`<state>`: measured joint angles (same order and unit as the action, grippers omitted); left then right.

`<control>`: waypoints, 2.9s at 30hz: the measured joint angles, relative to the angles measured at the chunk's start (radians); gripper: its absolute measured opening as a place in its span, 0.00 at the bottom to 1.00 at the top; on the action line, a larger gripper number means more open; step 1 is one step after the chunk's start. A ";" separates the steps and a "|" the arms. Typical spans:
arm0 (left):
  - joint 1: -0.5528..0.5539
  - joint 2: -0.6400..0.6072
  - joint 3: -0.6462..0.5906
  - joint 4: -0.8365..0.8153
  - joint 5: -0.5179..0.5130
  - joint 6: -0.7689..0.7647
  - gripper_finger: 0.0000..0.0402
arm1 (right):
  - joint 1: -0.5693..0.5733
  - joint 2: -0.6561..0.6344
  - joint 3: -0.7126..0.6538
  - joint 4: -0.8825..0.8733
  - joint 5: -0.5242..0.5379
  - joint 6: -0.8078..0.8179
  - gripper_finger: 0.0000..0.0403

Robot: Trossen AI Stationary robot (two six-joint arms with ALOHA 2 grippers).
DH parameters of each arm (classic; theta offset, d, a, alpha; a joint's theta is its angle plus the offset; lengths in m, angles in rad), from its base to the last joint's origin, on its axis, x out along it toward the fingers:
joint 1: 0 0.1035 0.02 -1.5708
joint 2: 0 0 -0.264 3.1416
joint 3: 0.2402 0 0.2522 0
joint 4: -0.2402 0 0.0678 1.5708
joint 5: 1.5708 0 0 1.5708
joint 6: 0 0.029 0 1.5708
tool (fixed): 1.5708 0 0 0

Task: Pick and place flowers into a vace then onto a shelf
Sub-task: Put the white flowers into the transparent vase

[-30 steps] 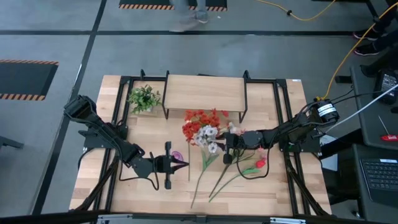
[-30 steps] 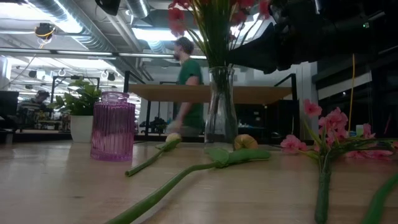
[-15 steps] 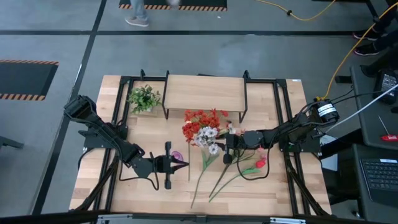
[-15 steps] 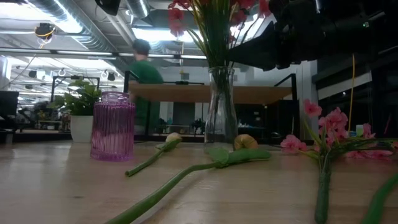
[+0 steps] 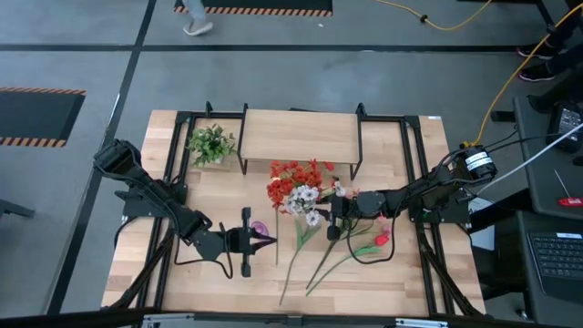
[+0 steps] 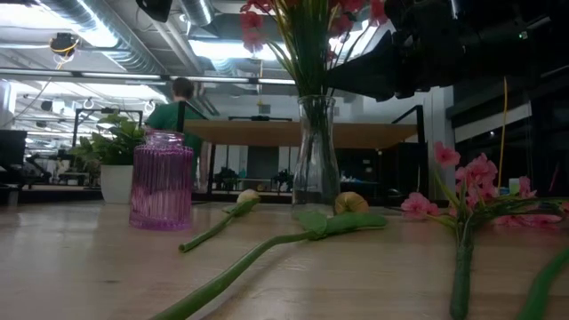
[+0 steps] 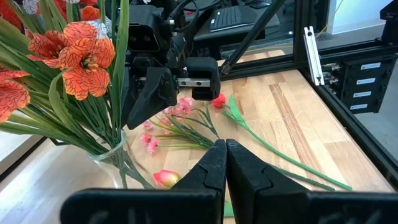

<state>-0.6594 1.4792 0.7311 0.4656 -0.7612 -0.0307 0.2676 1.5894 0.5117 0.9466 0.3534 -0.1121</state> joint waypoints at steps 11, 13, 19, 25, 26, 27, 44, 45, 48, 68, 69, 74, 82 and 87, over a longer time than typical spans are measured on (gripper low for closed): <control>0.000 0.000 0.000 0.000 0.000 0.000 0.02 | 0.000 0.000 0.000 -0.001 0.000 -0.001 0.15; 0.000 0.000 0.000 0.000 0.000 0.000 0.01 | 0.000 0.000 0.000 -0.001 0.000 -0.001 0.15; 0.000 0.000 0.000 0.000 0.000 0.000 0.01 | 0.000 0.000 0.000 0.005 0.000 -0.001 0.15; 0.000 0.000 0.000 0.000 0.000 0.000 0.01 | 0.006 0.000 0.000 0.058 0.000 -0.005 0.15; 0.000 0.000 0.000 0.000 0.000 0.000 0.01 | 0.009 0.000 0.000 0.062 0.001 -0.013 0.15; 0.000 0.000 0.000 0.000 0.000 0.000 0.01 | 0.012 0.000 0.000 0.065 0.001 -0.026 0.15; 0.000 0.000 0.000 0.000 0.000 0.009 0.01 | 0.015 0.000 0.045 0.066 0.000 -0.094 0.15; 0.000 0.000 0.000 0.000 0.000 0.009 0.01 | 0.015 0.000 0.045 0.059 0.000 -0.082 0.15; 0.000 0.000 0.000 0.000 0.000 0.010 0.01 | 0.015 0.000 0.045 0.056 0.000 -0.075 0.15; 0.000 0.000 0.000 0.000 0.000 0.009 0.01 | -0.009 0.000 0.045 0.050 -0.060 -0.061 0.02; 0.000 0.000 0.000 0.000 0.000 0.009 0.01 | -0.012 0.000 0.045 0.047 -0.060 -0.045 0.02; 0.000 0.000 0.000 0.000 0.000 0.009 0.01 | -0.017 0.000 0.046 -0.011 -0.060 -0.022 0.01; 0.000 0.000 0.000 0.000 0.000 0.008 0.01 | -0.021 0.000 0.046 -0.024 -0.060 -0.023 0.02; 0.000 0.000 0.000 0.000 0.000 0.007 0.01 | -0.025 0.000 0.046 -0.038 -0.060 -0.023 0.08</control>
<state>-0.6590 1.4792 0.7311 0.4656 -0.7616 -0.0235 0.2424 1.5894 0.5575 0.9090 0.2932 -0.1356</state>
